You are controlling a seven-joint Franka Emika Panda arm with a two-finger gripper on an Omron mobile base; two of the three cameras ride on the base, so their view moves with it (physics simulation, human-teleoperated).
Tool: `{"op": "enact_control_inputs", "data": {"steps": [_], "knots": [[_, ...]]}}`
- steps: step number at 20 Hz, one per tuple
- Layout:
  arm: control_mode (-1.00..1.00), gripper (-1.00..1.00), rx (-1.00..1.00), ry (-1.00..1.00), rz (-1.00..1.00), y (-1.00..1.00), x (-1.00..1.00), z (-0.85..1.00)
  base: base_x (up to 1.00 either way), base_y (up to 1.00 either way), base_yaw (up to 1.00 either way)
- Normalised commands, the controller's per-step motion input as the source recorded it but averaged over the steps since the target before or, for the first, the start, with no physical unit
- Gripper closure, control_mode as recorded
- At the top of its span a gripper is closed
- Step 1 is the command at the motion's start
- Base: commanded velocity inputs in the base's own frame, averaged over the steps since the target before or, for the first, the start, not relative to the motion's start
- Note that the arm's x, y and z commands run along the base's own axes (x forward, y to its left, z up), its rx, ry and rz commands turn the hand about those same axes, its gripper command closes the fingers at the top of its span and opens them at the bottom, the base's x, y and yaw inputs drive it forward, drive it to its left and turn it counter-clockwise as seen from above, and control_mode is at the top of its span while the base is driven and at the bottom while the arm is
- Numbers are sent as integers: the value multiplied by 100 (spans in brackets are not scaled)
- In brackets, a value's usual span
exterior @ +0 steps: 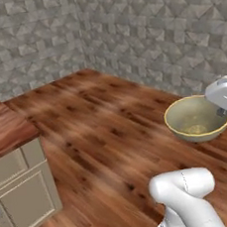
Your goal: Take the smaller bowl and place it next to the appetizer plate on the dining counter , and place the larger bowl next to the plate with cooked food.
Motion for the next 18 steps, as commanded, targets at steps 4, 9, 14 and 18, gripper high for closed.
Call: {"op": "enact_control_inputs", "data": {"steps": [4, 9, 14, 18], "knots": [[100, 100, 0, 0, 0, 0, 0, 0, 100, -84, 42], [100, 100, 0, 0, 0, 0, 0, 0, 100, -83, 42], [100, 100, 0, 0, 0, 0, 0, 0, 100, -86, 42], [100, 100, 0, 0, 0, 0, 0, 0, 100, -86, 43]]}}
